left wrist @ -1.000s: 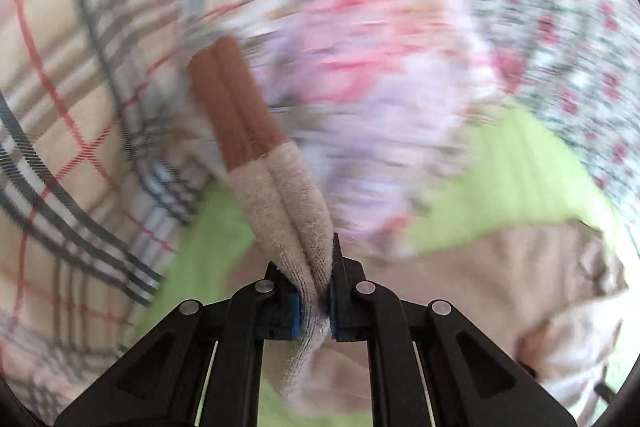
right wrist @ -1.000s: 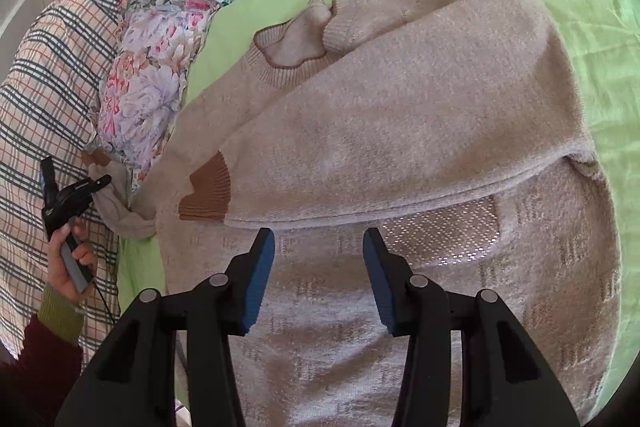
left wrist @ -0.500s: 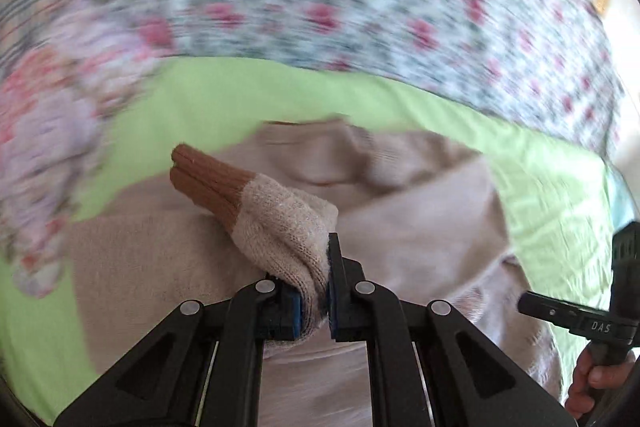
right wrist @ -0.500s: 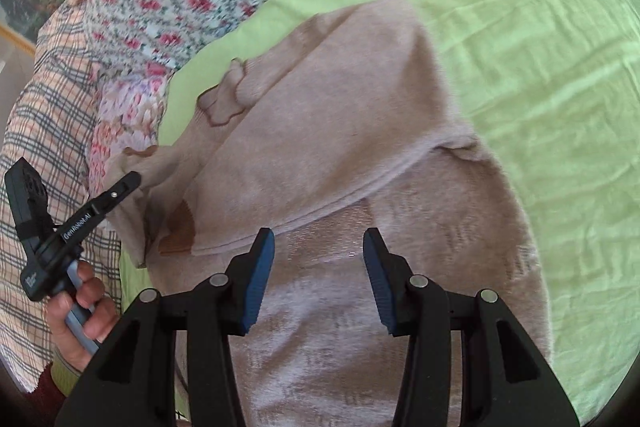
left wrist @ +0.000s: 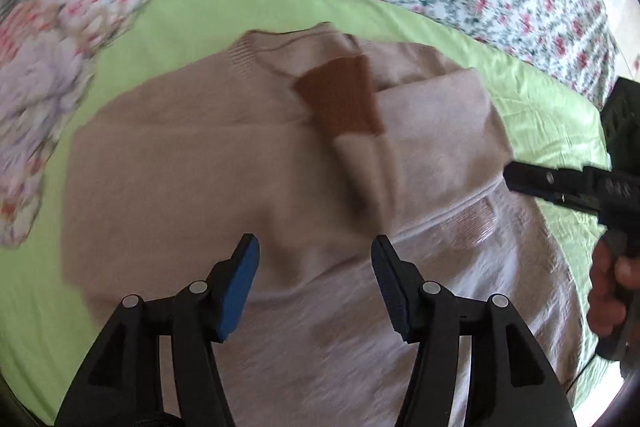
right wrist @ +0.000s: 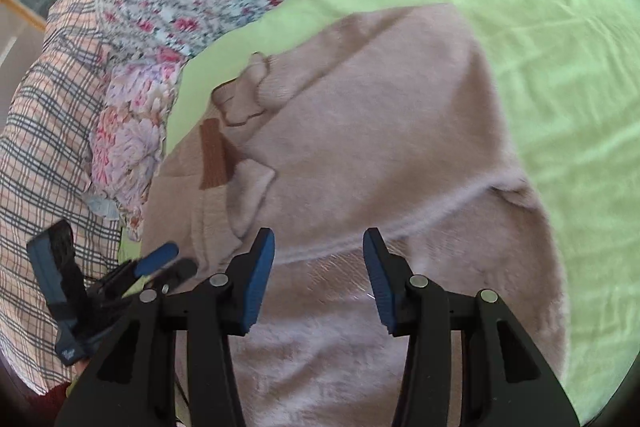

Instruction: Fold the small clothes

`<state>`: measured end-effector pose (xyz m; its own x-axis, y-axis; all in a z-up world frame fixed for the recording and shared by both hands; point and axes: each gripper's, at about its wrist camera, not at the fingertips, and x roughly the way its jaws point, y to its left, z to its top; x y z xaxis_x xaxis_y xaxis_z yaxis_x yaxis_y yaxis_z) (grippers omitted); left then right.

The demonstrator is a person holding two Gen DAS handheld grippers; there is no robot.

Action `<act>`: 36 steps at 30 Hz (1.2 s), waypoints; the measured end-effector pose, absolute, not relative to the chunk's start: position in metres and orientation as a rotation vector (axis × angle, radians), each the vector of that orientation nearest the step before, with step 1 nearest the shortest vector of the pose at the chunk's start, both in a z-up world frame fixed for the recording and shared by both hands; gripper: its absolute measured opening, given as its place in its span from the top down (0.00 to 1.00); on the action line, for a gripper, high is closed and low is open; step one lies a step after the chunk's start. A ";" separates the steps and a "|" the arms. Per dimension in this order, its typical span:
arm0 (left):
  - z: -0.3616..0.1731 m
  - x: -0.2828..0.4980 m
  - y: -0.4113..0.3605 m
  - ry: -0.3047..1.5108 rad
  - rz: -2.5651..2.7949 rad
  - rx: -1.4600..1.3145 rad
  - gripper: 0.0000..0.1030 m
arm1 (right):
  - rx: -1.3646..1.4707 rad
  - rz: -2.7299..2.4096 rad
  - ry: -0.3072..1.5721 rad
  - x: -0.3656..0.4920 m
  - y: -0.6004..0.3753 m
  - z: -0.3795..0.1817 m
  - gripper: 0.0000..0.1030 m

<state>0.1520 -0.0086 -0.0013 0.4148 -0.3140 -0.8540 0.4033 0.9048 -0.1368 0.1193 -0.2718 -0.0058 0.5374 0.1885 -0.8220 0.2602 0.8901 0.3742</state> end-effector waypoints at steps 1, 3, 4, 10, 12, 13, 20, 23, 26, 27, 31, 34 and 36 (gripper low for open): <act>-0.001 0.150 0.006 1.055 -0.427 0.090 0.42 | 0.490 -0.029 1.016 0.129 -0.267 -0.008 0.54; -0.002 0.147 0.043 1.064 -0.339 0.065 0.42 | 0.482 0.002 1.018 0.149 -0.256 -0.011 0.54; -0.003 0.147 0.060 1.068 -0.302 0.048 0.42 | 0.475 0.016 1.017 0.160 -0.249 -0.011 0.54; -0.029 0.170 0.127 1.144 -0.123 -0.001 0.42 | 0.359 0.078 1.039 0.221 -0.206 -0.017 0.54; -0.040 0.181 0.131 1.167 -0.121 -0.032 0.42 | 0.290 0.078 1.088 0.236 -0.194 -0.027 0.62; -0.043 0.187 0.130 1.172 -0.115 -0.035 0.42 | 0.264 0.073 1.103 0.240 -0.191 -0.028 0.76; -0.038 0.211 0.122 1.130 -0.075 -0.017 0.42 | 0.387 0.014 0.731 0.190 -0.256 0.052 0.93; -0.043 0.214 0.124 1.143 -0.046 -0.044 0.42 | 0.435 -0.085 0.767 0.168 -0.303 0.032 0.93; -0.048 0.212 0.122 1.151 -0.028 -0.050 0.42 | 0.466 -0.138 0.878 0.156 -0.330 -0.008 0.93; -0.048 0.211 0.120 1.149 -0.022 -0.042 0.42 | 0.476 -0.145 0.910 0.153 -0.335 -0.017 0.92; -0.048 0.208 0.123 1.154 -0.014 -0.059 0.42 | 0.573 -0.175 0.946 0.142 -0.348 -0.035 0.86; -0.047 0.206 0.137 1.165 -0.015 -0.124 0.42 | 0.597 -0.202 0.910 0.136 -0.354 -0.033 0.76; -0.047 0.207 0.145 1.173 -0.021 -0.178 0.42 | 0.548 -0.210 0.917 0.140 -0.352 -0.027 0.92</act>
